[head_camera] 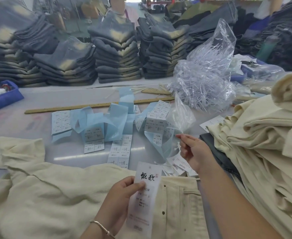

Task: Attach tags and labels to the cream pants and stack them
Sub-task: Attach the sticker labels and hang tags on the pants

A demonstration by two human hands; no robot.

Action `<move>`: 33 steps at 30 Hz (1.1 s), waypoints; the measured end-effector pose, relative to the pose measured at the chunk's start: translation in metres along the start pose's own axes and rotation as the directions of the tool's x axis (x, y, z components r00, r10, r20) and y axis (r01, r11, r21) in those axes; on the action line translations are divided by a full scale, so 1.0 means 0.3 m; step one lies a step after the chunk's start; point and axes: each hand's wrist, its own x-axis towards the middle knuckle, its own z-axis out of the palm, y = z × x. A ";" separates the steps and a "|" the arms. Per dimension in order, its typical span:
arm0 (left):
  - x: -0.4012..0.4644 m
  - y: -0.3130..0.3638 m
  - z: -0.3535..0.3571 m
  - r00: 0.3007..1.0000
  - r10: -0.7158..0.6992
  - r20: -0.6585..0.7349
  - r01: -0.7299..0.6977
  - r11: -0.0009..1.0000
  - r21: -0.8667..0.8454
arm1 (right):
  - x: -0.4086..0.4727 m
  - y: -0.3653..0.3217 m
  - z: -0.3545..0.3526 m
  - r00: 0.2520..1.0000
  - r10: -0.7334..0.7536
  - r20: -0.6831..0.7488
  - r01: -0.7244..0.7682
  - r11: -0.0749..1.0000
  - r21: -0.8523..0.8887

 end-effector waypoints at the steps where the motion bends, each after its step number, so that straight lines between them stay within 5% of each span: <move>1: -0.005 0.006 0.008 1.000 -0.015 0.012 0.016 0.996 -0.086 | -0.037 -0.004 0.011 0.999 0.005 0.053 -0.004 1.000 -0.018; 8: -0.080 0.044 0.042 0.991 -0.021 0.130 0.073 0.911 -0.405 | -0.284 0.022 0.081 0.964 0.070 0.257 0.012 0.953 -0.303; 14: -0.161 0.027 0.050 0.984 -0.022 0.176 0.093 0.910 -0.404 | -0.484 0.080 0.141 0.949 0.054 0.312 0.174 0.732 -0.658; 21: -0.247 0.033 0.023 0.983 0.140 0.119 -0.104 0.959 -0.265 | -0.626 0.111 0.136 0.935 0.015 0.353 0.276 0.592 -0.757; 27: -0.318 0.022 0.018 0.922 0.383 0.064 -0.387 0.918 0.082 | -0.670 0.123 0.149 0.898 0.135 0.419 0.080 0.886 -0.457; 33: -0.379 0.010 -0.012 0.894 0.441 0.077 -0.447 0.881 0.154 | -0.707 0.144 0.175 0.857 0.119 0.502 0.139 0.884 -0.446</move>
